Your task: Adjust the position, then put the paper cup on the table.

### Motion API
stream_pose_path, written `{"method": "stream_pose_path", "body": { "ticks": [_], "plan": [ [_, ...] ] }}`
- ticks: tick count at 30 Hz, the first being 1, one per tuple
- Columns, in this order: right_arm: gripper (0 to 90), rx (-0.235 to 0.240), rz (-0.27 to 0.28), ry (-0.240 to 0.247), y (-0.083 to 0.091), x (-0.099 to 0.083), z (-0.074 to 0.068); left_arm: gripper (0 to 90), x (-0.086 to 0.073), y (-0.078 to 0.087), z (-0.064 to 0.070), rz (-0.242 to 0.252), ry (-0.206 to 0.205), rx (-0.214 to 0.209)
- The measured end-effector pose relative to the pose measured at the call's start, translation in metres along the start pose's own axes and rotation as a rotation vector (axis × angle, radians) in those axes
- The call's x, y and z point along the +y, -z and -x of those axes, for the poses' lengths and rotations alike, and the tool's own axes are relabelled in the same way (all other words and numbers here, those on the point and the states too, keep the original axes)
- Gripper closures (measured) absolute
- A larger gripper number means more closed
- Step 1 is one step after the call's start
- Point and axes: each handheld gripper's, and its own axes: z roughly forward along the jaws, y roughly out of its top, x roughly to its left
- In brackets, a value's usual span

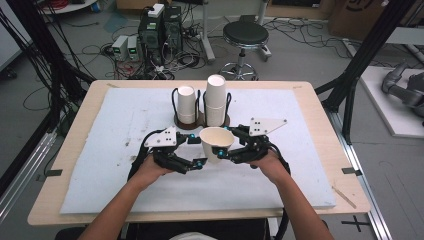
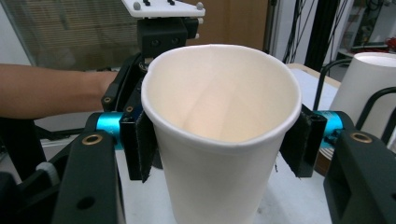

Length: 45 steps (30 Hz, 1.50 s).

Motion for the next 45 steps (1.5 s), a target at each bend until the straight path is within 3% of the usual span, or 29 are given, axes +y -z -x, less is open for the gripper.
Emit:
{"method": "stream_pose_path", "body": {
  "ticks": [5,16,25,34,45],
  "plan": [
    [38.3,-0.034,-0.007,0.009,0.006,0.0,0.004,25.2,-0.001,0.008,-0.002,0.029,0.015,0.032],
    [38.1,-0.085,-0.005,-0.026,0.014,-0.002,0.013,25.2,-0.004,0.021,-0.013,0.063,0.043,0.077],
    [38.0,-0.13,-0.013,-0.008,0.024,-0.002,0.009,25.2,-0.001,0.029,-0.015,0.079,0.042,0.105],
    [38.0,-0.214,-0.015,0.0,0.041,-0.003,0.012,25.2,-0.002,0.039,-0.021,0.082,0.055,0.139],
    [37.6,-0.384,-0.041,-0.005,0.071,-0.018,0.025,25.2,-0.008,0.063,-0.025,0.089,0.077,0.267]
  ]
}}
